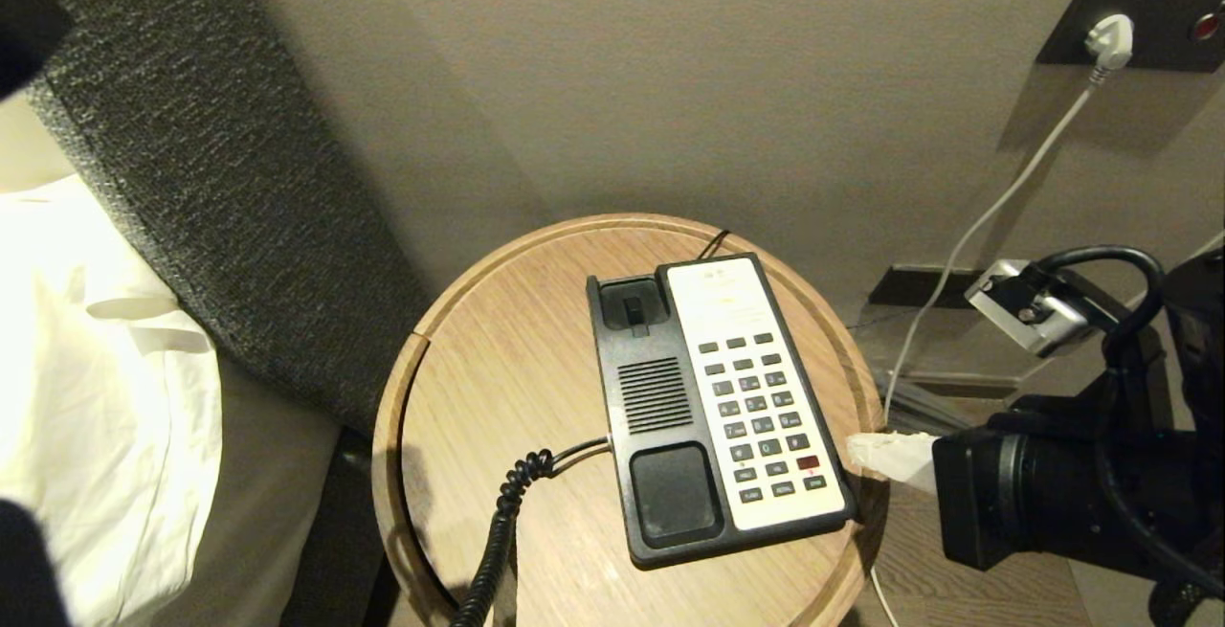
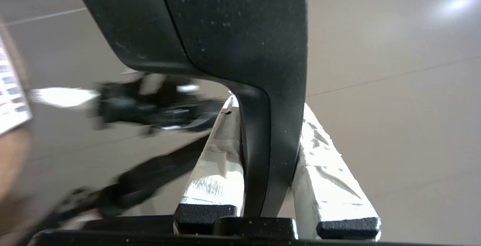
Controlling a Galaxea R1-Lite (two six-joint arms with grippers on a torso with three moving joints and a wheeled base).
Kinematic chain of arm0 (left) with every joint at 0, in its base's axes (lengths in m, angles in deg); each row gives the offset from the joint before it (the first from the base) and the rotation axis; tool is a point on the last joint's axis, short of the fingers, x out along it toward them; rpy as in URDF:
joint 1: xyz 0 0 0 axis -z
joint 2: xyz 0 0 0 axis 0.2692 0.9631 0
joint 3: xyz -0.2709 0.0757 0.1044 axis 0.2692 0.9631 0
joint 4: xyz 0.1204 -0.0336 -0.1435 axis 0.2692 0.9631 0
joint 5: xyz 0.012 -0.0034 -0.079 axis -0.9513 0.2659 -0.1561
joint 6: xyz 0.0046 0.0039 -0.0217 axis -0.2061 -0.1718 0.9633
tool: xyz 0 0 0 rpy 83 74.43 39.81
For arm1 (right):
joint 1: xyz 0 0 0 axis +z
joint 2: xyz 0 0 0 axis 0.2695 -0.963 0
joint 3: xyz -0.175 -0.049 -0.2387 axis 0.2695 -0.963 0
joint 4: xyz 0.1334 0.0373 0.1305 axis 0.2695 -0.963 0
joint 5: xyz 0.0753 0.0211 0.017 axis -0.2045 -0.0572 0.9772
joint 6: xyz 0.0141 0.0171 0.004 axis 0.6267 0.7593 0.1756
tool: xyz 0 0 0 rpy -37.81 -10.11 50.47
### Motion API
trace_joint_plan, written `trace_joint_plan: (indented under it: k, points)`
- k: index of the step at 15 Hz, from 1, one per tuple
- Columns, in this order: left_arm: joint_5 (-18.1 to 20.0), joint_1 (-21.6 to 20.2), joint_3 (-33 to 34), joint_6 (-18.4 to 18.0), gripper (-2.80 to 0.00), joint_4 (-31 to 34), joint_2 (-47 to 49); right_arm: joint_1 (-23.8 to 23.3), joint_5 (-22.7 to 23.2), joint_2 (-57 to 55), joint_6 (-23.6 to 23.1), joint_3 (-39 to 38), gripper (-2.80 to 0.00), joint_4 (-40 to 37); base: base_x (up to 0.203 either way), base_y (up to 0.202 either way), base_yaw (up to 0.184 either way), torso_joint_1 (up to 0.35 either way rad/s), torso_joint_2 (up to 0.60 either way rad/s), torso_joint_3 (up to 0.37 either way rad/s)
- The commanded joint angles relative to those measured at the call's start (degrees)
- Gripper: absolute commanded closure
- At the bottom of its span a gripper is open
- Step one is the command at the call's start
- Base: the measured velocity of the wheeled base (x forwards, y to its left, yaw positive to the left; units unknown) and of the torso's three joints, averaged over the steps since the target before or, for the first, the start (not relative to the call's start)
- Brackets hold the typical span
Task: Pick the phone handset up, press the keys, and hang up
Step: Dial the number, then put the handset back
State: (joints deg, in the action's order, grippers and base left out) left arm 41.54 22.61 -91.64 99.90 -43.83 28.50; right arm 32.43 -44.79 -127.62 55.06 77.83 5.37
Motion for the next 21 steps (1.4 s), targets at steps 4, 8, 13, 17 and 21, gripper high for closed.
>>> trace_joint_plan:
  k: [4, 8, 13, 17, 21]
  points:
    - [7.70, 2.22, -4.20, -1.41, 0.00, 3.17, 10.01, -1.96, -0.67, 1.52, 0.12, -0.43, 0.00, -0.01, 0.000, 0.000, 0.000, 0.000, 0.00, 0.000]
    - [14.47, 2.46, -4.71, 3.11, 0.00, 2.44, 15.83, -3.74, -1.81, 2.03, 0.89, 0.98, 0.00, 0.00, 0.000, 0.000, 0.000, 0.000, 0.00, 0.000]
    - [16.70, 2.34, -4.21, 3.11, 0.00, -3.89, 24.93, -6.05, -1.99, 1.86, 2.27, 1.81, 0.00, 0.07, 0.000, 0.000, 0.000, 0.000, 0.00, 0.000]
    - [20.08, 0.84, -4.07, 3.18, 0.00, -11.55, 33.22, -7.49, -1.99, 2.66, 2.41, 2.07, 0.00, -0.01, 0.000, 0.000, 0.000, 0.000, 0.00, 0.000]
    - [20.26, -0.60, -4.16, 3.16, 0.00, -15.79, 38.21, -7.55, -1.90, 3.34, 2.44, 2.18, 0.00, 0.43, 0.000, 0.000, 0.000, 0.000, 0.00, 0.000]
